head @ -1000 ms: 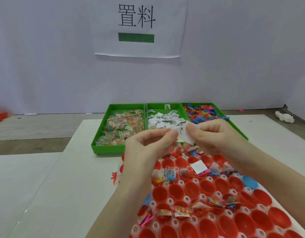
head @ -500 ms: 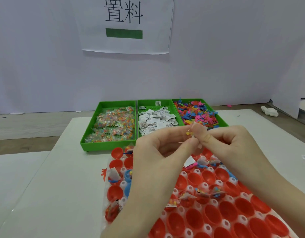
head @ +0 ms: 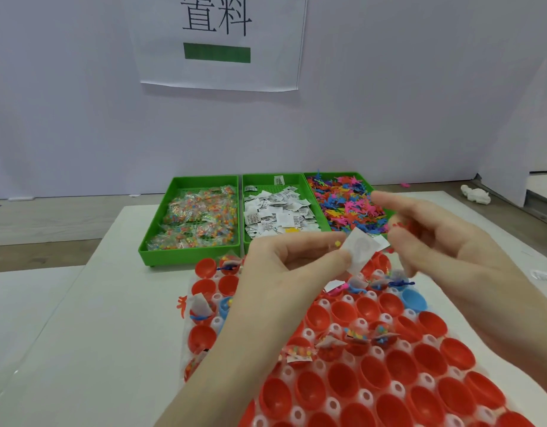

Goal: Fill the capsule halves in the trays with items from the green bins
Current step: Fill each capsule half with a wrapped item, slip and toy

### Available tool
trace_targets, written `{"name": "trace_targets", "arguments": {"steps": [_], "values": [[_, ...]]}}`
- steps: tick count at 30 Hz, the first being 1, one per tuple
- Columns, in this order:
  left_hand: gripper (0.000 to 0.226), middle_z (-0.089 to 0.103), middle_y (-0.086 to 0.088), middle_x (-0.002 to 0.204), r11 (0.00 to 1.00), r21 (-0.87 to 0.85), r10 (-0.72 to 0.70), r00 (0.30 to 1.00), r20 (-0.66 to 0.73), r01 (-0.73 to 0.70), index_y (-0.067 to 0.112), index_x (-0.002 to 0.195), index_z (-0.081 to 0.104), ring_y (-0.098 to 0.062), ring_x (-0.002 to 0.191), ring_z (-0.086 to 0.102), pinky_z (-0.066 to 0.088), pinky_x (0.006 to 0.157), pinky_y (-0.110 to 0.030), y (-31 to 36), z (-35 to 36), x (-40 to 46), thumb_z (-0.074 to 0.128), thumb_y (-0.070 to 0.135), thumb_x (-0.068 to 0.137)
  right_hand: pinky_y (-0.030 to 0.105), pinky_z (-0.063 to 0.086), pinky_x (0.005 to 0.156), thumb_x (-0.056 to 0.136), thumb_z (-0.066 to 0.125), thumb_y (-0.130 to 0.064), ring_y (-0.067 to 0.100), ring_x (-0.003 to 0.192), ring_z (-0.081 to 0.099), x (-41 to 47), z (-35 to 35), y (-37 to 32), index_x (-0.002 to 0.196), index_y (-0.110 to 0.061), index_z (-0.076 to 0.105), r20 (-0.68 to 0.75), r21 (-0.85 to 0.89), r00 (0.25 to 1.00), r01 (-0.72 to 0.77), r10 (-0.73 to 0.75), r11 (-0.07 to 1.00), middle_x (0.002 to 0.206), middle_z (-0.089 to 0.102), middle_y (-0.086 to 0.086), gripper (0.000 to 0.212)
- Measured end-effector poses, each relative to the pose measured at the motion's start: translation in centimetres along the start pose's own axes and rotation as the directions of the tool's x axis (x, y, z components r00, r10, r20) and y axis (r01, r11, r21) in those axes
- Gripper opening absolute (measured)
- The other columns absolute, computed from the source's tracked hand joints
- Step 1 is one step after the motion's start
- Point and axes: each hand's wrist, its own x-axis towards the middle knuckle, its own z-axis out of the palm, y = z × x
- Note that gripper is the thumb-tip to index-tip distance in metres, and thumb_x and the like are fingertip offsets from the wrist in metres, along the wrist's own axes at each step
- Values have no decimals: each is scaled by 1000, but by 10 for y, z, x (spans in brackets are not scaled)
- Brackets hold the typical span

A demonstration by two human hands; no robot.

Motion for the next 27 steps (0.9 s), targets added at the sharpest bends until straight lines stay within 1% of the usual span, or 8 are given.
{"name": "trace_targets", "arguments": {"steps": [3,5,6,10,15,19,22,27], "values": [[15,73,-1,70,1000,18,-9,1000,12,9,20,73,75,-4,59,66,51,60,-10,1,1,-1,73,5,70,8,49,64,60,71,-24,1,62,61,-7,1,-2,83,-32,74,-95,43,986,138,-134,989,68,67,-11,24],[16,73,2,72,1000,22,-17,1000,3,17,18,76,74,-3,58,65,51,61,-10,0,1,0,72,3,72,9,50,59,42,72,-30,3,58,66,-6,-1,-3,66,-34,74,-170,100,981,116,-98,988,63,71,-8,24],[16,73,3,73,1000,22,-18,1000,-4,18,17,77,74,-3,58,66,51,61,-10,-1,0,0,71,2,74,9,50,58,40,71,-33,3,56,66,-6,-2,-2,62,-36,74,-178,106,980,107,-87,989,62,71,-8,22],[16,74,-1,75,1000,21,-8,1000,10,7,15,83,74,-5,62,67,53,66,-13,-3,-1,1,69,2,75,8,51,61,50,68,-51,-1,59,65,-11,0,-6,70,-43,74,-45,41,993,114,-112,993,65,71,-12,23],[23,74,-10,82,1000,1,-15,987,160,15,11,97,74,-6,67,67,51,73,-13,-2,-5,0,69,10,75,6,47,55,55,64,-29,-3,59,64,-9,2,-9,74,-30,76,-54,170,998,32,-23,985,70,73,-5,22],[38,74,-11,86,999,-47,-7,984,176,16,12,99,73,-11,74,69,53,76,-16,-2,-5,0,68,24,64,6,47,58,56,65,-24,-4,63,63,-9,3,-7,78,-29,75,-99,160,995,47,-32,986,73,72,-6,25],[31,74,-9,83,996,-87,-5,989,150,18,14,93,73,-9,69,68,52,67,-14,-3,0,-2,66,22,64,10,50,63,56,67,-30,4,74,68,-11,2,-4,80,-27,75,-84,193,996,16,0,981,79,73,-4,26],[11,74,-3,78,999,-48,-15,987,162,23,14,85,73,-8,67,67,52,64,-12,-3,12,-5,66,8,79,12,52,59,50,68,-35,10,63,68,-13,-4,1,76,-30,75,-131,154,991,12,8,988,71,74,1,28]]}}
